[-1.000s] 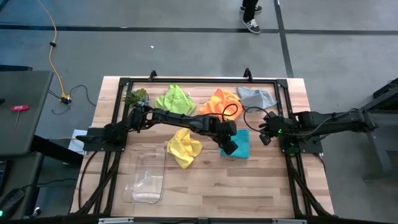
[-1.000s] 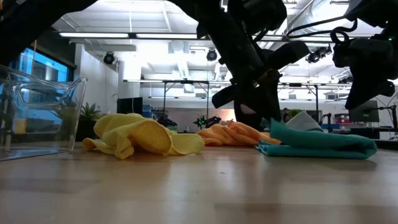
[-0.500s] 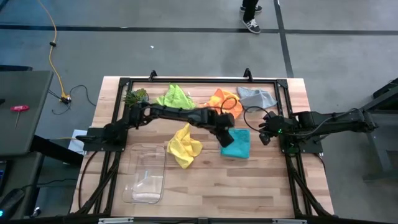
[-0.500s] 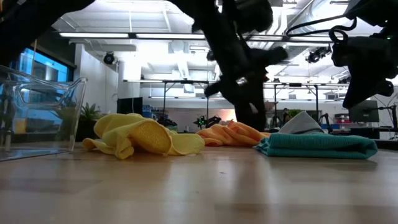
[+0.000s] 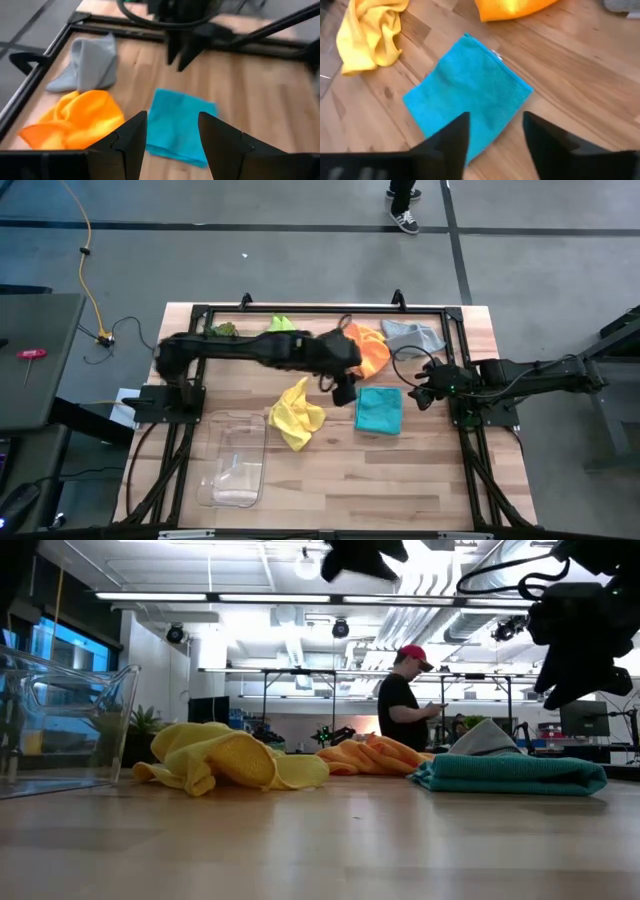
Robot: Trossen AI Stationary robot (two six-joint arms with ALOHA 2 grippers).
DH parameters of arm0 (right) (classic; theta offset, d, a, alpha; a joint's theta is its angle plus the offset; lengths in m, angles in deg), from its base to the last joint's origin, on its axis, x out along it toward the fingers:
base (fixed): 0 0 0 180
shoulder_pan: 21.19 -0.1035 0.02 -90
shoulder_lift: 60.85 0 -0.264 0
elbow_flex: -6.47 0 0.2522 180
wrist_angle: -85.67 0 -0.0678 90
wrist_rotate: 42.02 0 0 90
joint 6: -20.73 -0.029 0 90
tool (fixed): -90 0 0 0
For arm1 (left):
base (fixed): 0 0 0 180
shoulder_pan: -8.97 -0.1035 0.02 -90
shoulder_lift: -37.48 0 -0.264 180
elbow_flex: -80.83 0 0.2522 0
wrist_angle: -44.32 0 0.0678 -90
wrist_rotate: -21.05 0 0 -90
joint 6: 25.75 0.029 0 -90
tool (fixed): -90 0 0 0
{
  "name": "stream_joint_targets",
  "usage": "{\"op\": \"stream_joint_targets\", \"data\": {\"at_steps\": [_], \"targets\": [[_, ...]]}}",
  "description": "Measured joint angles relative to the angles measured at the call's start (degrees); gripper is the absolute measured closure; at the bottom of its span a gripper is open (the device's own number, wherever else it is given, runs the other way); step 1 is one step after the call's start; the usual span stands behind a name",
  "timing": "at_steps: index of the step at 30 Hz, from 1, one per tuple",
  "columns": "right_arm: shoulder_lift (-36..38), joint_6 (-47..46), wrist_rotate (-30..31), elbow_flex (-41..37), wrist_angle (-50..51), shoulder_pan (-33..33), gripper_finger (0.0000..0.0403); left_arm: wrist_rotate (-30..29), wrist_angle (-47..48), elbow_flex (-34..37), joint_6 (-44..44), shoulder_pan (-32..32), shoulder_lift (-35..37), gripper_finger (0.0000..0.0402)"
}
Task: Fold microfiber towels
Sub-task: Move the blue towel to the middle right of the table
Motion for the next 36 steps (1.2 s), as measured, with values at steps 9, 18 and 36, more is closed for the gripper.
{"op": "stream_joint_targets", "data": {"at_steps": [9,18,36], "targets": [[-0.3,-4.1,-0.7,0.0,-0.9,0.0,0.0112,4.6,-29.5,34.8,-13.3,3.9,22.5,0.0234],[-4.6,-11.2,-2.2,0.0,-1.8,0.0,0.0107,4.9,-63.6,60.0,-19.0,4.8,41.5,0.0234],[-22.8,-28.1,-8.3,0.0,-11.3,0.0,0.0107,5.9,-46.5,67.5,-18.3,3.1,60.5,0.0204]]}}
